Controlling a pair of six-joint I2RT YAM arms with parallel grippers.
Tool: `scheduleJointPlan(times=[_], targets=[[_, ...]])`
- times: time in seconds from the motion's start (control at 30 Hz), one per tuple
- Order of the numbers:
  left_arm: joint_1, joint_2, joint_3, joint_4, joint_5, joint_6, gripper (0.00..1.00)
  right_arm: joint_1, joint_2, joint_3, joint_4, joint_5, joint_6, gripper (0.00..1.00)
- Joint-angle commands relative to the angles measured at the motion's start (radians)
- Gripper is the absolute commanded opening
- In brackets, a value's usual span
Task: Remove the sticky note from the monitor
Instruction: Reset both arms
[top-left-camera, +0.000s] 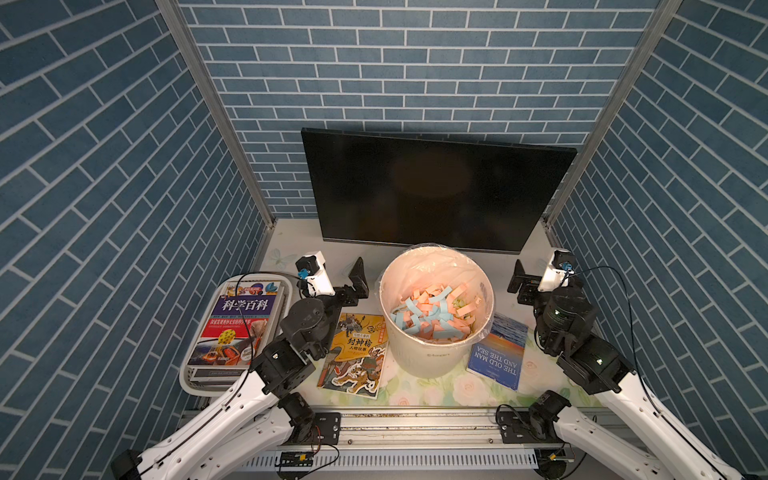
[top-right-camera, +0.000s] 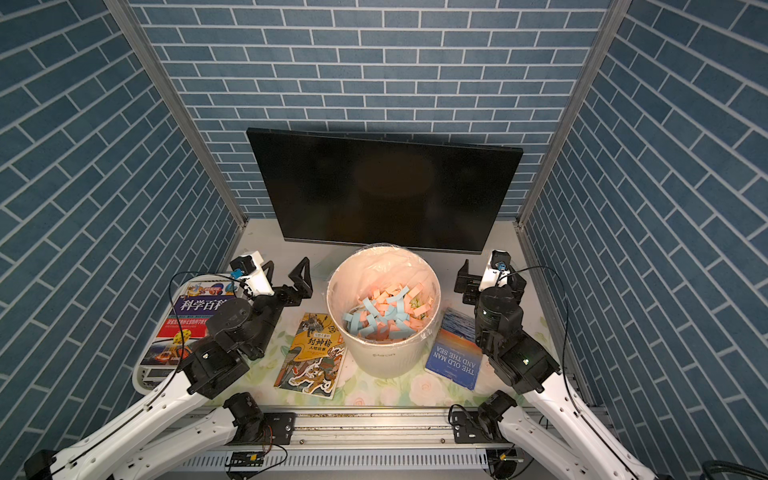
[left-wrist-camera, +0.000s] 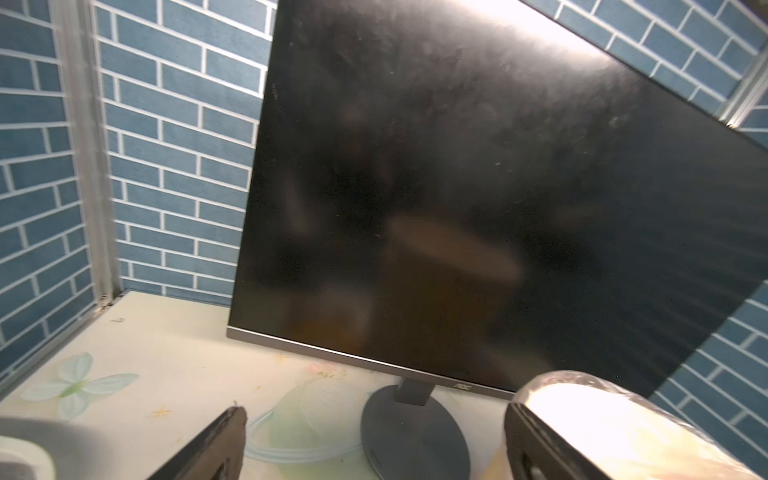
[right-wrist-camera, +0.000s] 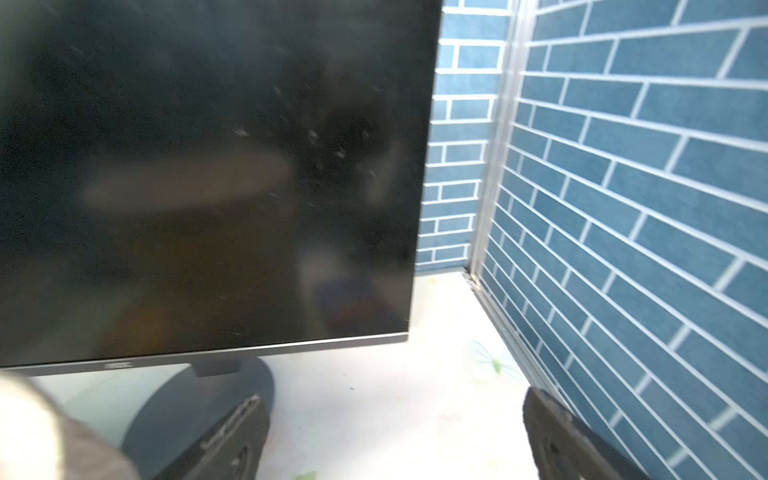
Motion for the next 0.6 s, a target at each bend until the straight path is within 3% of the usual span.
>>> scheduleJointPlan(times=[0.0, 0.13, 0.3, 0.57], targets=[[0.018, 0.027, -0.030, 0.067, -0.153, 0.071, 1.00, -0.065, -0.002, -0.118, 0.127, 0.033, 0.040, 1.00], [0.055, 0.045, -0.095, 0.126, -0.231, 0.047, 1.00, -0.115, -0.018, -0.305, 0.315, 0.049, 0.055, 1.00], [0.186, 0.088, -0.217, 0.233, -0.154, 0.011, 1.00, -0.219, 0.041, -0.484, 0.512, 0.041, 0.072, 1.00], [0.356, 0.231, -0.432, 0.551, -0.122, 0.040, 1.00, -0.339, 0.122, -0.739, 1.036, -0.039, -0.076, 1.00]])
